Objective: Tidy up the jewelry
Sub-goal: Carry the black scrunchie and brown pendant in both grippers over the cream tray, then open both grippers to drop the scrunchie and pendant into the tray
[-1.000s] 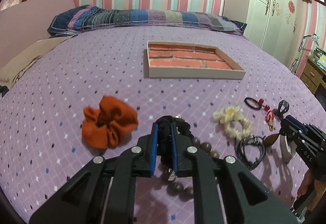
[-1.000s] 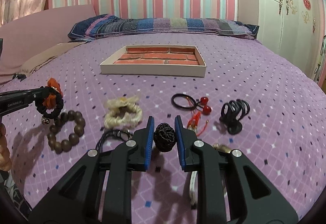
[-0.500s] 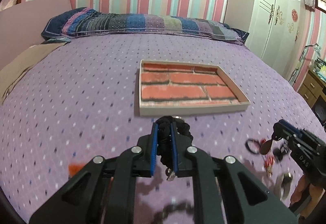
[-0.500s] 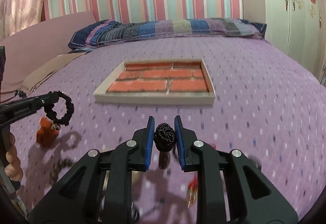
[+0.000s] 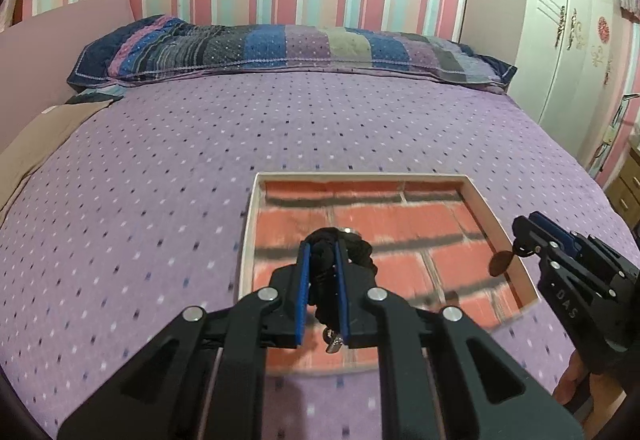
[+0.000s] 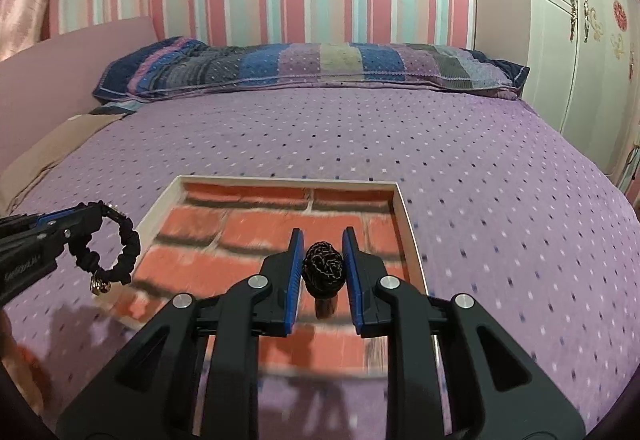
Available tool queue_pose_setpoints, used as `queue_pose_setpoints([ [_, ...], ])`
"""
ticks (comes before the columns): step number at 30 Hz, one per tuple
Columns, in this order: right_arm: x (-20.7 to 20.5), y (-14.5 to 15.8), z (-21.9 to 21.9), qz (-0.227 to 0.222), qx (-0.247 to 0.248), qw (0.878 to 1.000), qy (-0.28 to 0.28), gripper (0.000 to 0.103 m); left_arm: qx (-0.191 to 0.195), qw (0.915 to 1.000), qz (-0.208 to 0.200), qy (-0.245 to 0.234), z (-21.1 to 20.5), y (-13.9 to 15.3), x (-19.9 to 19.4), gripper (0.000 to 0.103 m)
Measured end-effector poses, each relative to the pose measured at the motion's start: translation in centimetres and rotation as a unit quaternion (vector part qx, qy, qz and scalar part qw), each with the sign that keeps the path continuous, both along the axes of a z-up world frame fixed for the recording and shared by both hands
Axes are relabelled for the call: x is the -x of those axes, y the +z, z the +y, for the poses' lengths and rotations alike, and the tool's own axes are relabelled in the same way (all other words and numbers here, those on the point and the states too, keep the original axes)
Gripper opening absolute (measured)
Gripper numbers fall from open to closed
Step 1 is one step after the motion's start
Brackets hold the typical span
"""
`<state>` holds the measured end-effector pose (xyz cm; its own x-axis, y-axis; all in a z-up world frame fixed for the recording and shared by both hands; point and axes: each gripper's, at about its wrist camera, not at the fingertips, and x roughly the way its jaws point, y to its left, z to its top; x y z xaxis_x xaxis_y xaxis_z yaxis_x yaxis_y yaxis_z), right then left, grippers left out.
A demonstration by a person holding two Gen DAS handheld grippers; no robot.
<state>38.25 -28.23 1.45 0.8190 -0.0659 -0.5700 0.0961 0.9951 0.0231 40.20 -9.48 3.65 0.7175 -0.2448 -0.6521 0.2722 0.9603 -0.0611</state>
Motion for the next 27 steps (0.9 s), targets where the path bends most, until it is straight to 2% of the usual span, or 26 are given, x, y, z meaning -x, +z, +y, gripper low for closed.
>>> queue_pose_setpoints([
  [12, -11.0, -3.2, -2.7, 0.05, -0.016, 0.998, -0.028, 0.021, -0.034, 0.9989, 0.028, 0.015, -3.5, -4.4, -10.7, 0.013],
  [16, -13.6, -4.3, -3.2, 0.071, -0.006, 0.997, -0.032, 0.021, -0.03, 0.9985, 0.041, 0.021, -4.1, -5.5, -13.5, 0.013],
  [19, -14.6, -5.4, -3.6, 0.096, -0.002, 0.995, -0.04, 0.02, -0.03, 0.998, 0.05, 0.023, -4.5, -6.3, -14.8, 0.013],
  [22, -15.0, -6.3, -4.5, 0.131, -0.02, 0.99, -0.054, 0.02, -0.034, 0.997, 0.066, 0.023, -4.5, -7.3, -15.6, 0.013],
  [27, -16.0, -7.6, -4.9, 0.177, -0.02, 0.983, -0.056, 0.02, -0.046, 0.9931, 0.106, 0.019, -4.9, -9.1, -16.8, 0.013],
])
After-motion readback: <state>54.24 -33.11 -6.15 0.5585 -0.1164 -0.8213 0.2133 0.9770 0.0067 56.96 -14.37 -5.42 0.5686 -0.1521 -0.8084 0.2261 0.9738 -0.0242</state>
